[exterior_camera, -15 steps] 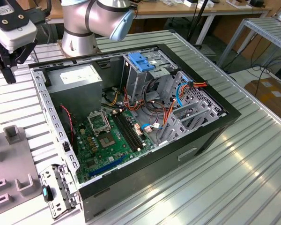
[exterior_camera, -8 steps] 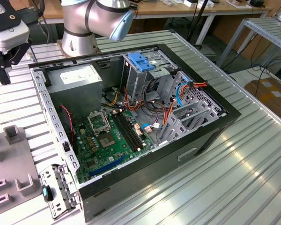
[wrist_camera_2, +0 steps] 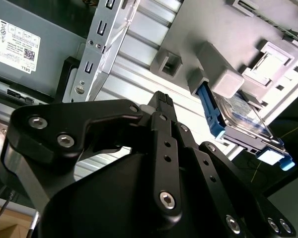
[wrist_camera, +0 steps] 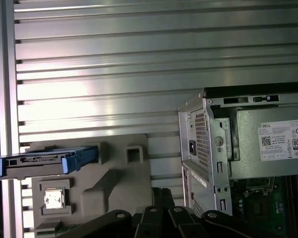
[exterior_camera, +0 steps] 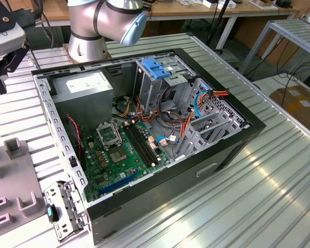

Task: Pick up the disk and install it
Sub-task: 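Reach for the disk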

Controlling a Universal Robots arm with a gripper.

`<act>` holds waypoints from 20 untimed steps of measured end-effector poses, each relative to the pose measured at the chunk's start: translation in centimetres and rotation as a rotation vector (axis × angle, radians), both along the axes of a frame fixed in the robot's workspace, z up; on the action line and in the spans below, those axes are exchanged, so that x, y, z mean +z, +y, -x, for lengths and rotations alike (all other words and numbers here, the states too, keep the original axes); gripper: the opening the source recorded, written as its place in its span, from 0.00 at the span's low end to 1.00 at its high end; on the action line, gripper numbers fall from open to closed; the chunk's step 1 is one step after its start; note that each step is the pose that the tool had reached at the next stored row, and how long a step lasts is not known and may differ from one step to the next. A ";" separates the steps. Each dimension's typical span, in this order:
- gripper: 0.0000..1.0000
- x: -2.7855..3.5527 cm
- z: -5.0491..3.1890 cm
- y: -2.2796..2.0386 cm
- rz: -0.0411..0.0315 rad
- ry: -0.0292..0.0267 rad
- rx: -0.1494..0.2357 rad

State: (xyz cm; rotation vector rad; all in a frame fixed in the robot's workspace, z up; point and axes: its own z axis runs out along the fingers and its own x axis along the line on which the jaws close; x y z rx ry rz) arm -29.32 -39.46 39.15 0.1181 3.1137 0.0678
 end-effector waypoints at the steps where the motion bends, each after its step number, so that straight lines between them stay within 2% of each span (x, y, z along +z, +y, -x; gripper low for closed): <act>1: 0.11 0.00 0.09 0.00 0.0000 0.0000 0.000; 20: 0.11 -0.01 2.10 0.01 0.0000 0.0000 0.000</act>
